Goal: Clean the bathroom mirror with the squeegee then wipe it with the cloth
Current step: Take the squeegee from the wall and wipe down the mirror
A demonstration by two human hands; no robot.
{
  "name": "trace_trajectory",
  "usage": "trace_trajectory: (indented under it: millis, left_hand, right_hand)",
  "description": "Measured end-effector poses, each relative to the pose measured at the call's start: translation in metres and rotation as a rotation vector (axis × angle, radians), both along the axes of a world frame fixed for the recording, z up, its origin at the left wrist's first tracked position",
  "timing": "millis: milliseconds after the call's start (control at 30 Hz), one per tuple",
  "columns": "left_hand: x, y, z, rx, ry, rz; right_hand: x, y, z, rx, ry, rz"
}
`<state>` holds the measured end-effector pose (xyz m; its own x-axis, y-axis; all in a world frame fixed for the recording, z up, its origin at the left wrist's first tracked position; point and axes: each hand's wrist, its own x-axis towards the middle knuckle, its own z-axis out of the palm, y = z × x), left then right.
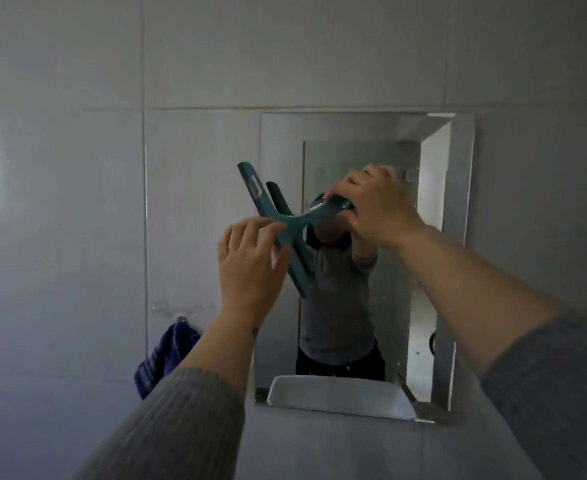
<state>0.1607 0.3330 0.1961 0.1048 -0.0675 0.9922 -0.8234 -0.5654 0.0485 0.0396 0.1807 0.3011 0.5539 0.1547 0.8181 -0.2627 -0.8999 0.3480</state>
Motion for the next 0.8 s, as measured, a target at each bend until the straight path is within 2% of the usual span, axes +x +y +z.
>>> trace_trajectory:
  millis: [167,400,667,800]
  left_hand:
    - [0.021,-0.01,0.005,-0.006,0.225,-0.036]
    - [0.046,-0.05,0.018,0.208,0.465,-0.016]
    - [0.058,-0.079,0.014,0.335,0.563,0.062]
    - [0.062,-0.084,0.01,0.318,0.55,0.078]
  right_hand:
    - [0.02,-0.002,0.043,0.03,-0.209,-0.019]
    - [0.063,-0.005,0.091,0.13,-0.253,-0.007]
    - [0.103,-0.015,0.09,0.173,-0.255,0.04]
    - [0.095,-0.025,0.089,0.188,-0.273,0.044]
